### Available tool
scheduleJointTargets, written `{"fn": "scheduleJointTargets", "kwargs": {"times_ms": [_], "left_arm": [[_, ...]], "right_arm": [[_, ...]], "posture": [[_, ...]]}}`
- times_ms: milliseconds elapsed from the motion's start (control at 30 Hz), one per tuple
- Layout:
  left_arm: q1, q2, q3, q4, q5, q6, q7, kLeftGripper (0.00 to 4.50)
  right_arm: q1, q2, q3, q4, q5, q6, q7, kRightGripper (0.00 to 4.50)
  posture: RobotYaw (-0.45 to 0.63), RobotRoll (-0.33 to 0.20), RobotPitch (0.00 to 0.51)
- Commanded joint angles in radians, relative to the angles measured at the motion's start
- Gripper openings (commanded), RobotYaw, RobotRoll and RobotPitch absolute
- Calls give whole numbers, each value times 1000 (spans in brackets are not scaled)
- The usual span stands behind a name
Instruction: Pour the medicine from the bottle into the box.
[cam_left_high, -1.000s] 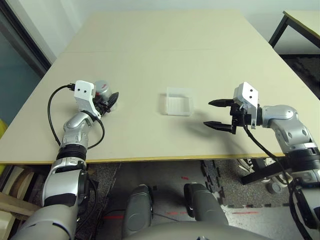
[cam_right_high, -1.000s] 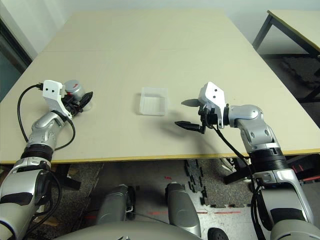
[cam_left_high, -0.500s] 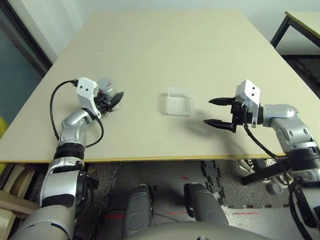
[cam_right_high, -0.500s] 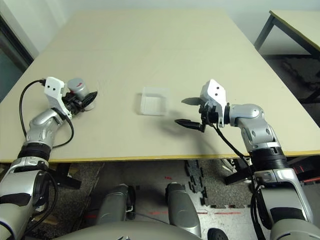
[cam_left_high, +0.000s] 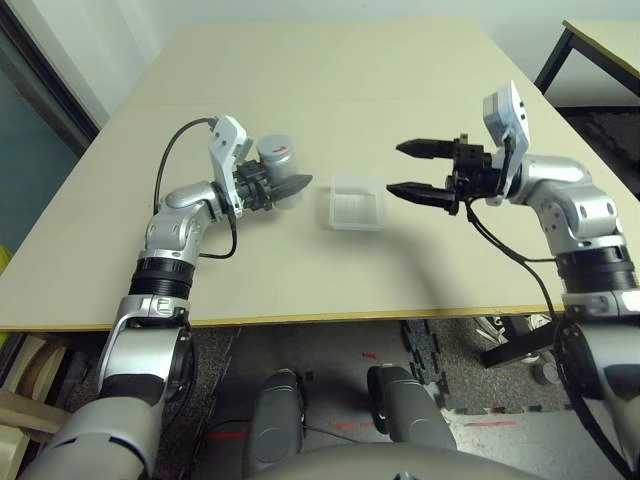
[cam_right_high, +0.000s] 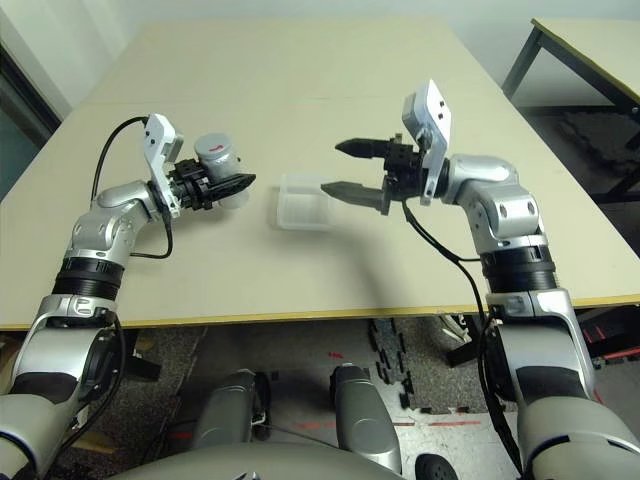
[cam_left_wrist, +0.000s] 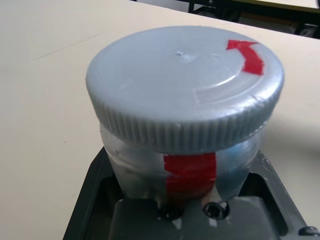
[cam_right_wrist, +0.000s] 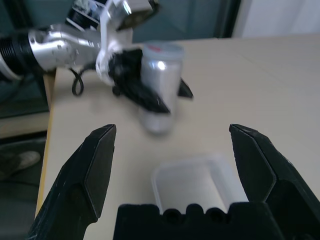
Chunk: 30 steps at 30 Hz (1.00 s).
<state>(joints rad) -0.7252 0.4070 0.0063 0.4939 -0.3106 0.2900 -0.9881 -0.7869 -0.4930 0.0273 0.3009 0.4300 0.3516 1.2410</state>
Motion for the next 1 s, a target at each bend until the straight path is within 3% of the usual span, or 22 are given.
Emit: {"fn": "scheduleJointTargets", "kwargs": {"times_ms": [33, 433, 1000], "left_arm": [[-28, -7, -30, 6, 12, 22, -26, 2684], [-50, -33, -74, 1, 22, 35, -53, 2684], [-74, -75, -113, 5, 38, 45, -71, 2684]], "right_arm": [[-49, 31, 19, 51, -3, 4, 13, 4500], [-176, 116, 50, 220, -61, -46, 43, 4500], [-260, 200, 67, 382, -136, -113, 54, 4500]], "posture": [[-207, 0, 38], [-204, 0, 40], [-212, 0, 35]]}}
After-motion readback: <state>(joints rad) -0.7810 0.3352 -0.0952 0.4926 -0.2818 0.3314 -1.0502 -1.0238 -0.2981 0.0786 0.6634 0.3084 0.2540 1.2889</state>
